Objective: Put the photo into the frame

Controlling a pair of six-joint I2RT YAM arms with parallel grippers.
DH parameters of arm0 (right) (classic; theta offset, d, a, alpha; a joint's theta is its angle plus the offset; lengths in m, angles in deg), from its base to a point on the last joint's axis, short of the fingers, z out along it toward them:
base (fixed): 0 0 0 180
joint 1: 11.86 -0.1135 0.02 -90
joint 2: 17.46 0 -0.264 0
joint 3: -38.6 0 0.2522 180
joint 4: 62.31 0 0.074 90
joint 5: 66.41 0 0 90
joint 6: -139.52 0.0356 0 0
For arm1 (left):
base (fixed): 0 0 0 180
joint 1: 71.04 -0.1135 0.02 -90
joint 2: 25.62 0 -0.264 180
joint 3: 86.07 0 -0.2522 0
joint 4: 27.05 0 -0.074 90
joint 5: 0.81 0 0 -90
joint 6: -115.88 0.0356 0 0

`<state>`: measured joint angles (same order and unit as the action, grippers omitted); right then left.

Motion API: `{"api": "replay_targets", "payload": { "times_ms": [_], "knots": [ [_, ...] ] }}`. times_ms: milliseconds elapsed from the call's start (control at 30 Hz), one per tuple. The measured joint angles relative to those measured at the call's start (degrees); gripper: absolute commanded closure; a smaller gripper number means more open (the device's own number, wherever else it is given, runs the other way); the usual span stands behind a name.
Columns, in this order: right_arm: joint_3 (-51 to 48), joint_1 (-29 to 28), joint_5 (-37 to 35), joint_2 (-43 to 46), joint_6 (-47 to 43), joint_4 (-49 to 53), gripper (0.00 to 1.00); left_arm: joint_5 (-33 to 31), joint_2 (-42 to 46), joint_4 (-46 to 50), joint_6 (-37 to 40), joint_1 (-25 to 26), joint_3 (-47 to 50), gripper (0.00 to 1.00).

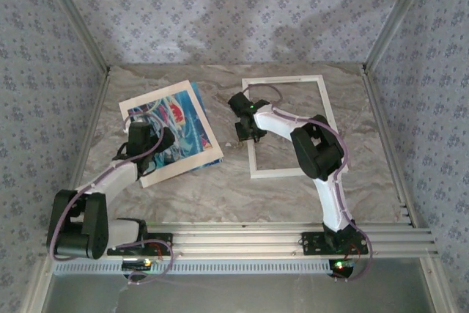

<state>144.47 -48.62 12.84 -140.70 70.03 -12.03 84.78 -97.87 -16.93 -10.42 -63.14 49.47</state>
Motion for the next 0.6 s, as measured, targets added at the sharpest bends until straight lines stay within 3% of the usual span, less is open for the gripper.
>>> {"api": "replay_targets", "payload": {
  "times_ms": [167,333,600],
  "knots": [
    [-1.9,-0.5,-0.4,5.1,-0.1,-0.2,0.30,5.1,-4.0,-0.9,0.0,0.4,-0.8,0.02],
    [-2.2,-0.9,2.0,11.2,-0.2,-4.4,0.29,10.0,-8.3,-1.7,0.0,1.7,-1.7,0.01],
    [-2.6,-1.6,11.8,10.1,1.6,-11.9,0.31,14.3,-11.4,-3.1,-0.5,5.1,-3.1,0.02]
  ]
}}
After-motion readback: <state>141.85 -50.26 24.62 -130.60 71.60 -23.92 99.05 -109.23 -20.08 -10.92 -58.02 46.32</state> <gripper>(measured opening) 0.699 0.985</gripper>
